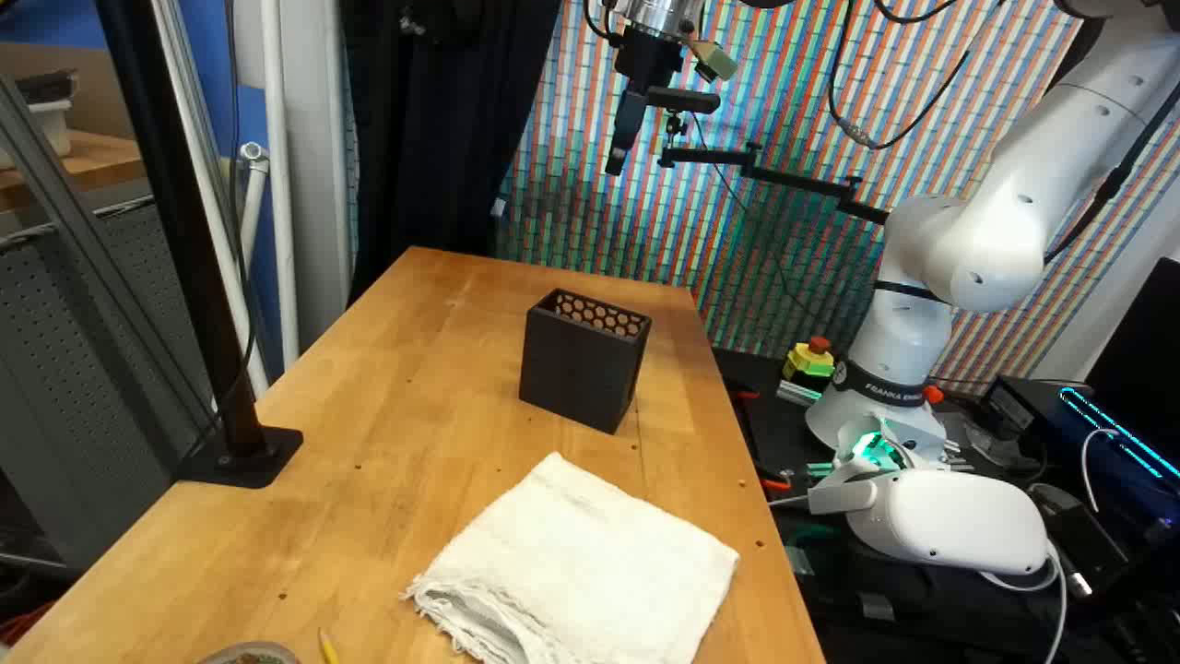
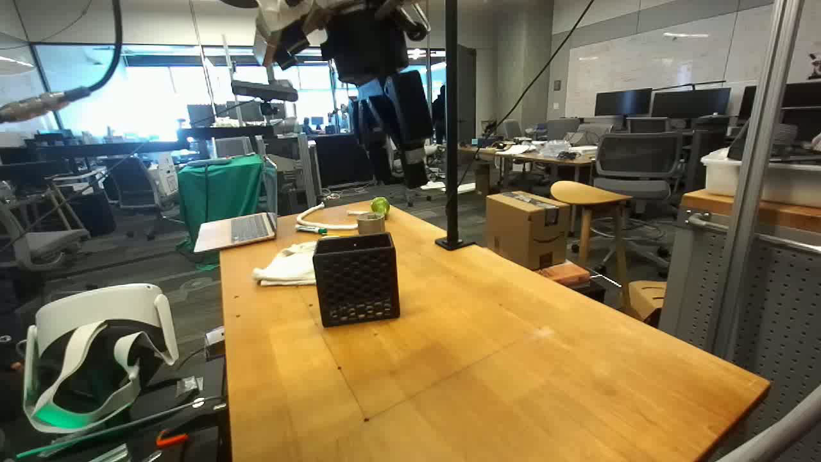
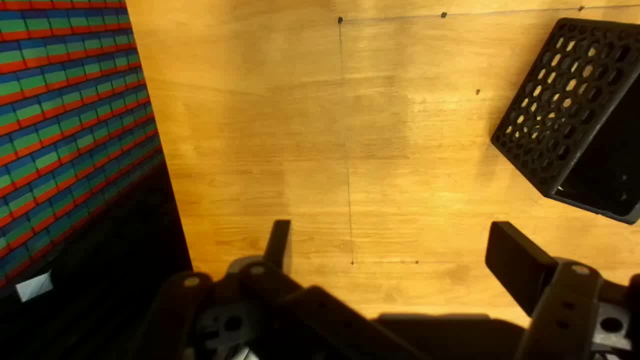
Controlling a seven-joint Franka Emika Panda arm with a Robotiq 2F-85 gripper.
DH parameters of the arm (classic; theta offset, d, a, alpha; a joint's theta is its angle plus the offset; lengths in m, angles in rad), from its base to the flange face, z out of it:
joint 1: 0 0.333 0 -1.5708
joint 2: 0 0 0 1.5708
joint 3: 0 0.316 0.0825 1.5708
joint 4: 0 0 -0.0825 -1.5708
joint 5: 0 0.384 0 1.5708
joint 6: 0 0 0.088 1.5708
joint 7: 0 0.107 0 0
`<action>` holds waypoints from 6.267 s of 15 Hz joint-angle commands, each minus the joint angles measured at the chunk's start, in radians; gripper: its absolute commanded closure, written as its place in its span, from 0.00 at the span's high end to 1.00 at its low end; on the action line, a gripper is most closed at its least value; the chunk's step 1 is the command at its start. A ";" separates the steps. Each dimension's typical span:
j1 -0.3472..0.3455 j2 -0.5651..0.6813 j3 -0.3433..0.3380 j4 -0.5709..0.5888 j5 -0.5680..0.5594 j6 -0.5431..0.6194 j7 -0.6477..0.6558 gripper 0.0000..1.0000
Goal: Pick the cloth and put it in the black box
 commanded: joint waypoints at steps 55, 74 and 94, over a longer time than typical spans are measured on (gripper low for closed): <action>0.370 0.847 0.450 0.253 0.043 0.463 -0.625 1.00; 0.333 0.572 0.359 0.097 -0.109 0.381 -0.374 0.02; 0.282 0.081 0.053 0.087 -0.078 0.119 -0.740 0.02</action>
